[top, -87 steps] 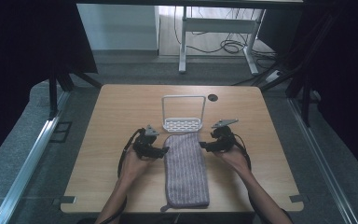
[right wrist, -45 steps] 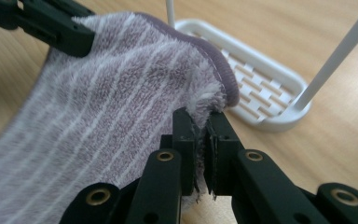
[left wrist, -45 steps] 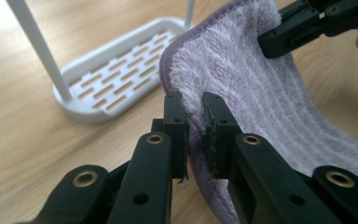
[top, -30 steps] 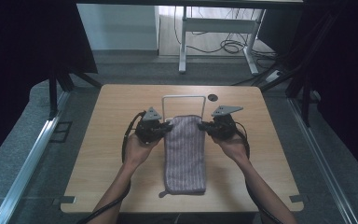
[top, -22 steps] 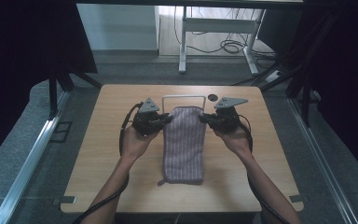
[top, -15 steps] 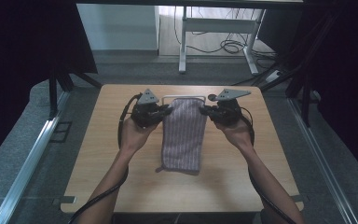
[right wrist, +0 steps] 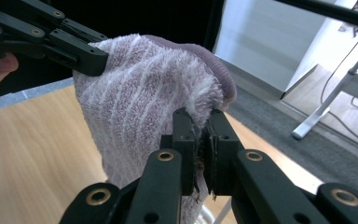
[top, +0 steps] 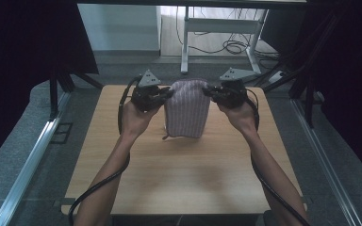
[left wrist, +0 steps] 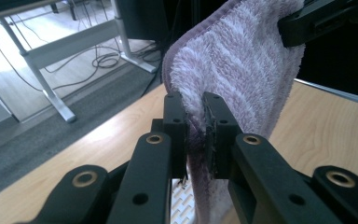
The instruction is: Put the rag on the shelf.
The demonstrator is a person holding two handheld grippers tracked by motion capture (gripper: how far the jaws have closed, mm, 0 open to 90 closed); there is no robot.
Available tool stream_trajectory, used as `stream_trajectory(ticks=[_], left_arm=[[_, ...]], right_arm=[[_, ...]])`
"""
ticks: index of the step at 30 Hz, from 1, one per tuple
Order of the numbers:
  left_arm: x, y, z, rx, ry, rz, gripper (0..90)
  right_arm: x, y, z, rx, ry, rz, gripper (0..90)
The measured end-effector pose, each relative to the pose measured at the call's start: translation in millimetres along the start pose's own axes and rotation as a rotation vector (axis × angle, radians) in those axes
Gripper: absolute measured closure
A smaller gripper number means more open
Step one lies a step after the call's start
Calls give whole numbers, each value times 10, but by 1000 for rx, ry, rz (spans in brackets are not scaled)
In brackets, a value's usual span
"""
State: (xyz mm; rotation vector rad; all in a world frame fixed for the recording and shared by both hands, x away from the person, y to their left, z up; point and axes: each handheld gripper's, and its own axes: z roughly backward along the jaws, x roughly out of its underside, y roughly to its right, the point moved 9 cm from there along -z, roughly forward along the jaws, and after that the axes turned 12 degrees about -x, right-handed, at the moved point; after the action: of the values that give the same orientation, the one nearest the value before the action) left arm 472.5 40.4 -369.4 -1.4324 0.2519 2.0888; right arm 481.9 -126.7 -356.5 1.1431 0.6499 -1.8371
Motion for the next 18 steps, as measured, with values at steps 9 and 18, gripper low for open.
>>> stream_trajectory(ticks=[9,18], left_arm=[[-256,-146,0,-32,14,-4,807],[-478,-274,-19,-55,20,-9,805]], right_arm=[[-271,141,-4,31,24,13,839],[-532,263,18,56,37,24,837]])
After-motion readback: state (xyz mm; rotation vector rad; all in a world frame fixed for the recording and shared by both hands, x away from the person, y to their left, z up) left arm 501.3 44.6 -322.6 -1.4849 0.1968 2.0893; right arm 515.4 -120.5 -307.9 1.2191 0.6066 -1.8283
